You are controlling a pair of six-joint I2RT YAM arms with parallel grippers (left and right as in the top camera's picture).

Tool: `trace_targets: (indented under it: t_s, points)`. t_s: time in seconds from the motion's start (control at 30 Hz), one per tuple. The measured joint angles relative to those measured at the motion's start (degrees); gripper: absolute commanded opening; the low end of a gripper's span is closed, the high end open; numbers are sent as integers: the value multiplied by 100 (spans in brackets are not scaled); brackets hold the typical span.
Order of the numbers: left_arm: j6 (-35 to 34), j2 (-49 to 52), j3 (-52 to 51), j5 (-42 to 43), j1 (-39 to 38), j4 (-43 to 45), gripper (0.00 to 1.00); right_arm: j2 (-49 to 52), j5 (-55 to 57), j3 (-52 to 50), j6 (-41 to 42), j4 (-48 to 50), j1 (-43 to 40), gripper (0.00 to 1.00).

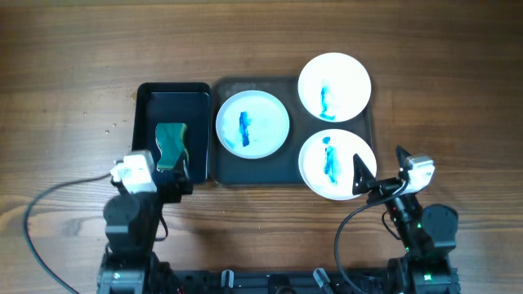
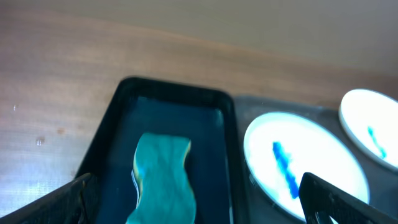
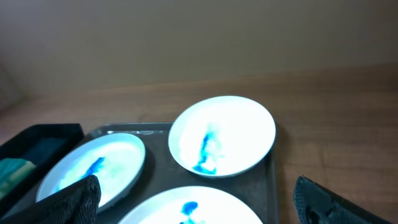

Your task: Clean dirty plates on tray and stack at the side

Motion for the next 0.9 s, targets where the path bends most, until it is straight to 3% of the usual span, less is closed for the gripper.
trace_targets:
  t_s: [0.13, 0.23, 0.3, 0.33, 0.43, 0.53, 0.73, 0.9]
  points:
    - [0, 1600, 1773, 385, 0, -1091, 100, 1617, -155, 1620, 9, -415, 0, 100]
    - [7, 2647, 3156, 507, 2, -2310, 100, 2793, -240, 2983, 33, -1390, 0, 100]
    - [17, 3440, 4218, 557, 0, -3248, 100, 3405, -269, 3742, 31, -2188, 0, 100]
    - [20, 3932, 4865, 581, 2, -3779, 100, 4199, -293, 4699, 44, -3010, 0, 100]
    - [17, 4741, 5812, 763, 2, -4660, 100, 5329, -457, 6129, -72, -4433, 0, 100]
    - [20, 5257, 6081, 955, 2, -4813, 100, 6120, -905, 6872, -162, -4518, 0, 99]
    - [17, 5563, 6081, 1355, 2, -4846, 100, 6732, -1580, 6942, -264, -4507, 74, 85]
    - [11, 5560, 6081, 1462, 48, -4843, 99, 7497, -1368, 7281, -160, -4922, 734, 85]
